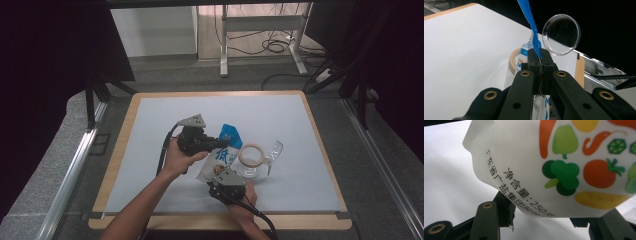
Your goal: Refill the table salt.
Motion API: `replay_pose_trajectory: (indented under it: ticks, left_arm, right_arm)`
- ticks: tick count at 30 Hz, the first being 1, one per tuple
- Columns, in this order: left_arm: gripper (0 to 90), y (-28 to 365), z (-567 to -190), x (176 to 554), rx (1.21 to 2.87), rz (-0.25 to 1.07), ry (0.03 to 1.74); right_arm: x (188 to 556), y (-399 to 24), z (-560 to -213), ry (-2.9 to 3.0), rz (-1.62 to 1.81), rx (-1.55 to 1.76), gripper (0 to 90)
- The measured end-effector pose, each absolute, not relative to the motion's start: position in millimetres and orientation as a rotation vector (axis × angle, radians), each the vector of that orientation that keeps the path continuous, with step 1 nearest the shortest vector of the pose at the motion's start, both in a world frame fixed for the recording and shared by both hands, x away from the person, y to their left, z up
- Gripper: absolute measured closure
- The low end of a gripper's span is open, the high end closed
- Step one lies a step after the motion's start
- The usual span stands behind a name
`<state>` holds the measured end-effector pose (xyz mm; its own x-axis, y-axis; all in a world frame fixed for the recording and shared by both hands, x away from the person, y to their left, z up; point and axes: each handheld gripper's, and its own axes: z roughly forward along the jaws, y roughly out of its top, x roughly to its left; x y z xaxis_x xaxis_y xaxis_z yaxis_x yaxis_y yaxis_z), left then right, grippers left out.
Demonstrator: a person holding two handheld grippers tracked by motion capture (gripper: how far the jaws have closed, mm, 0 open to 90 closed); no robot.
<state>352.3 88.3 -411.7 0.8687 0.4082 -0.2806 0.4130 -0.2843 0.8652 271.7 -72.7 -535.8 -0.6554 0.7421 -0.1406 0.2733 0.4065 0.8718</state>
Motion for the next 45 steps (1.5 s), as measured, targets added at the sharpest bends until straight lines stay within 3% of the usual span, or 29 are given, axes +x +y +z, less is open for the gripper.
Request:
replay_pose_trajectory:
  ticks: [45]
  left_arm:
    - [89.9,58.9,-406.1,389.2,2.050,-0.081,0.603]
  right_arm:
    - [270.0,-74.0,-529.6,2.098,1.254,0.888,50.1]
